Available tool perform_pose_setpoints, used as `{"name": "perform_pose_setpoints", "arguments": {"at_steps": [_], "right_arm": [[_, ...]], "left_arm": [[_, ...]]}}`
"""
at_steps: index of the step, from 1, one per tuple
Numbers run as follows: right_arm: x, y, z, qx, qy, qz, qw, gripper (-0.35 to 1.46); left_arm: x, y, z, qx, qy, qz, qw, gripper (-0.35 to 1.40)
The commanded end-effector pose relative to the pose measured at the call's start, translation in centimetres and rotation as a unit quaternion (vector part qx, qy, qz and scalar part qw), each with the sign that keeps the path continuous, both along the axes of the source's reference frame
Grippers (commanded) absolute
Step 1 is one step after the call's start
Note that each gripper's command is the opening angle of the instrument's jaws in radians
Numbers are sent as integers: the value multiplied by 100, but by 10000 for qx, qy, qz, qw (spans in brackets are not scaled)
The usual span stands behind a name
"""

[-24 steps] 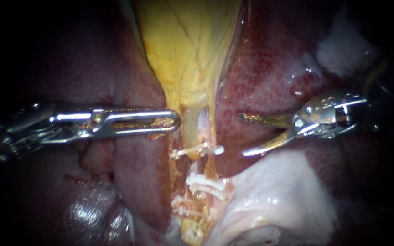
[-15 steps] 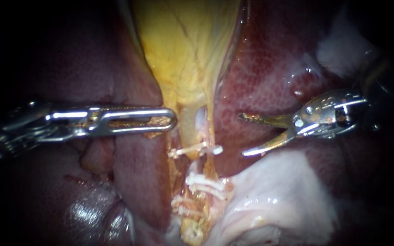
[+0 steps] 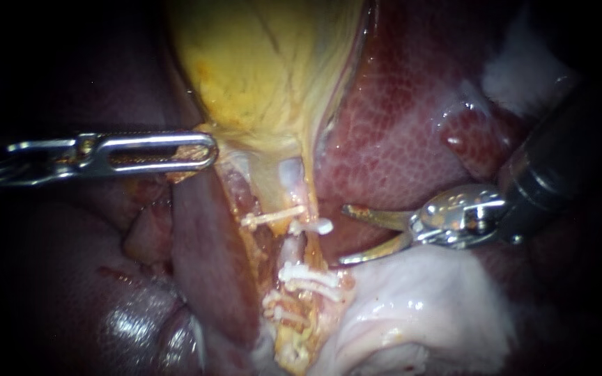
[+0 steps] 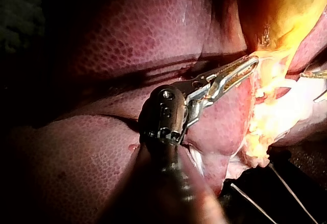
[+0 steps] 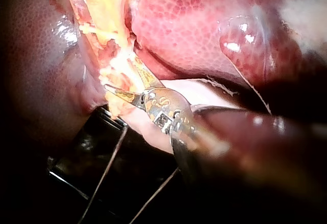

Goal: Go to the cutting position right tube

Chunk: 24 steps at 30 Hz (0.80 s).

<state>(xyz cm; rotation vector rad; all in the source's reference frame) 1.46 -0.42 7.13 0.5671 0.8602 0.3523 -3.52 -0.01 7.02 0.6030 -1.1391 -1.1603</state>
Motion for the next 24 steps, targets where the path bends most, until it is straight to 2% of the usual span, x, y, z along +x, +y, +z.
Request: {"name": "perform_pose_setpoints", "arguments": {"at_steps": [1,11,21,24], "right_arm": [[1,-4,8,45,-27,-33,10000,140],[16,-19,50,344,-55,-137,9993,136],[31,-16,66,376,-91,-125,9992,135],[34,-14,68,415,-15,-120,9991,135]], "left_arm": [[1,0,0,-3,4,-11,10000,-35],[17,7,-9,-50,11,-81,10000,-35],[18,6,-11,-49,16,-87,9999,-35],[18,6,-11,-49,17,-88,9999,-35]]}}
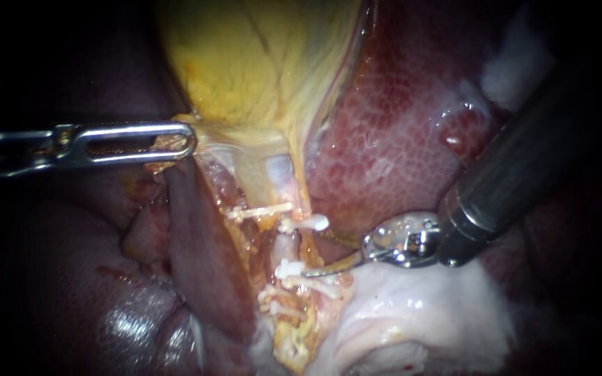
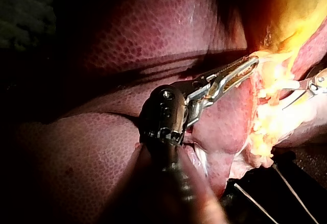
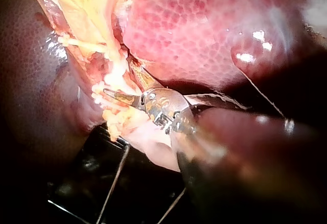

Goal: Go to the cutting position right tube

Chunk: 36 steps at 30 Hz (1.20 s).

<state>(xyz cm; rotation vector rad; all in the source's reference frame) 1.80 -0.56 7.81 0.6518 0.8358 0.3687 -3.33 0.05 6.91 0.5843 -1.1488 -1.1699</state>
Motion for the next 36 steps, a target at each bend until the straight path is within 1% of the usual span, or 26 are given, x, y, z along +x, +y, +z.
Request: {"name": "perform_pose_setpoints", "arguments": {"at_steps": [1,6,9,13,17,29,36], "right_arm": [[1,0,0,29,60,-1,10000,135],[10,-1,-1,209,256,-87,9994,128],[19,-4,-3,352,383,-175,9985,118],[29,-8,-1,424,450,-325,9976,98],[37,-8,2,465,529,-321,9970,91],[51,0,8,561,665,-246,9959,71],[53,3,12,584,649,-232,9959,59]], "left_arm": [[0,0,0,0,0,1,10000,-35],[1,1,2,0,2,0,10000,-35],[3,3,6,-2,10,-8,10000,-35],[6,6,10,-5,21,-21,10000,-35],[6,6,10,-5,24,-25,10000,-35],[4,6,11,-8,29,-32,10000,-35],[3,5,12,-10,32,-36,10000,-35]]}}
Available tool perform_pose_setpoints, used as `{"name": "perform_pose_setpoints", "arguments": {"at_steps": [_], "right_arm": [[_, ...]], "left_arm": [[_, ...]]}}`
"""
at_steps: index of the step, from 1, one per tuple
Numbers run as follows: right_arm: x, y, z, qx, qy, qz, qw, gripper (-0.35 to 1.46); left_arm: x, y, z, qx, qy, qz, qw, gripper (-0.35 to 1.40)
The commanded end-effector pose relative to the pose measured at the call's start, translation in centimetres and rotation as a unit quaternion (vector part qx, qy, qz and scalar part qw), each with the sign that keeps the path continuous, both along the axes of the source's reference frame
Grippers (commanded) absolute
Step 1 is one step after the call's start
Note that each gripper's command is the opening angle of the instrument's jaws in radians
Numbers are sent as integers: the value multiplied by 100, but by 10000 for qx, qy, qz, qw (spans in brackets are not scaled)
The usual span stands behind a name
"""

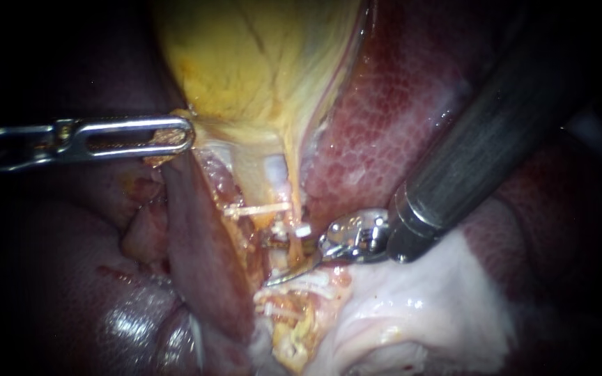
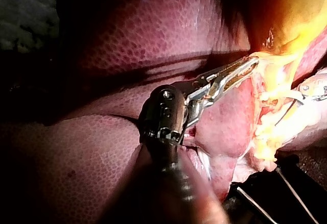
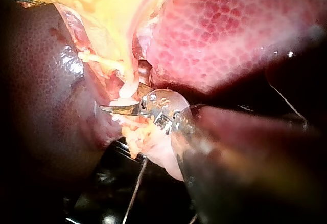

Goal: Go to the cutting position right tube

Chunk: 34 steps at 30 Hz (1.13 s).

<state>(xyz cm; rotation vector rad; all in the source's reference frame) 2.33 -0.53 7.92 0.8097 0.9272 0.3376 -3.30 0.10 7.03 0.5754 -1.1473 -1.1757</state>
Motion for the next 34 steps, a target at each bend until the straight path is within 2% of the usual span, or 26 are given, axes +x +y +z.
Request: {"name": "perform_pose_setpoints", "arguments": {"at_steps": [1,15,34], "right_arm": [[0,1,1,-1,-6,-2,10000,59],[0,2,3,4,9,0,10000,46],[-1,2,3,49,-20,13,10000,54]], "left_arm": [[0,0,0,-1,3,-2,10000,-35],[-1,-1,0,-3,5,-5,10000,-35],[-2,-1,0,-3,7,-8,10000,-35]]}}
